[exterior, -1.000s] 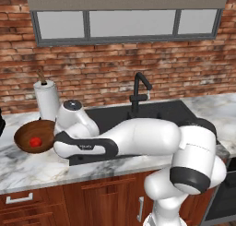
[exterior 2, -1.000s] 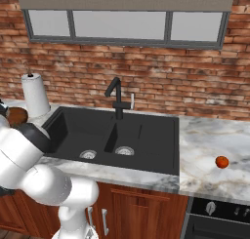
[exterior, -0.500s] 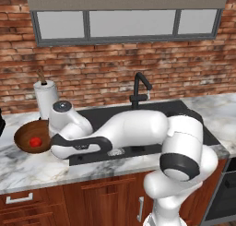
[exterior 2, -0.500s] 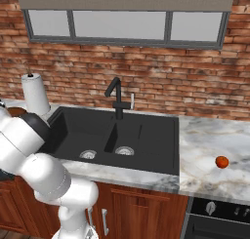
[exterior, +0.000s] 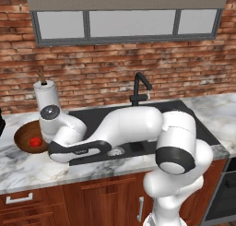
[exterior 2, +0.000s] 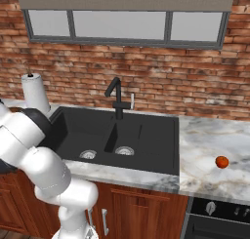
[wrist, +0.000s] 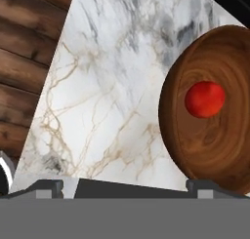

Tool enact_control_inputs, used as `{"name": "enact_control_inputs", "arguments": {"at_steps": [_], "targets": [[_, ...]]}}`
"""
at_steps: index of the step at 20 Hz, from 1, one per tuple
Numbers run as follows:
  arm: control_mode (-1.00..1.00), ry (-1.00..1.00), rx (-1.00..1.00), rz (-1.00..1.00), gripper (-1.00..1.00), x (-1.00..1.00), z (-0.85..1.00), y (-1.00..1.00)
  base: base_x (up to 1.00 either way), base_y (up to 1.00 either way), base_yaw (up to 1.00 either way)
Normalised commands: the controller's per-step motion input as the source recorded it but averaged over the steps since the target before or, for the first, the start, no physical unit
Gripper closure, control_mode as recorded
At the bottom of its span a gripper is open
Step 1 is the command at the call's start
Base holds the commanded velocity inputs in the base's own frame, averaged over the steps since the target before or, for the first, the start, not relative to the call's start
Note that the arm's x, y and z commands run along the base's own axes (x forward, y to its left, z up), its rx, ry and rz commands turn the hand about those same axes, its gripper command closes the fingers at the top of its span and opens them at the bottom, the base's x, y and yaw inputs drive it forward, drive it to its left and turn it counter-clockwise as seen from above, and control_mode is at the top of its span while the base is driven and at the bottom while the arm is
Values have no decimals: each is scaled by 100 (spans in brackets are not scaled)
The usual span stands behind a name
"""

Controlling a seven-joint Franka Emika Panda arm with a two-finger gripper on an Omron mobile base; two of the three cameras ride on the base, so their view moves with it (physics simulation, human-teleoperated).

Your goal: Pick the tomato from the sink and place it in the bowl. Then pick the bowl and place it in the microwave. Then close the microwave door and press the start button.

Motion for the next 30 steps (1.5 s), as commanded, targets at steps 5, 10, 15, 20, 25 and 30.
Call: {"name": "enact_control_inputs", "arguments": {"at_steps": [5,10,15,20,25,30], "targets": [[-100,-7,-3,0,-100,10,-2,19,0,0,0],[-100,-4,-2,0,-100,16,-10,12,0,0,0],[-100,-2,-2,0,-100,31,-14,10,0,0,0],[-100,-2,-1,0,-100,25,-16,5,0,0,0],[-100,-2,-1,0,-100,7,-22,2,0,0,0],[-100,0,-1,0,-100,14,-20,6,0,0,0]]}}
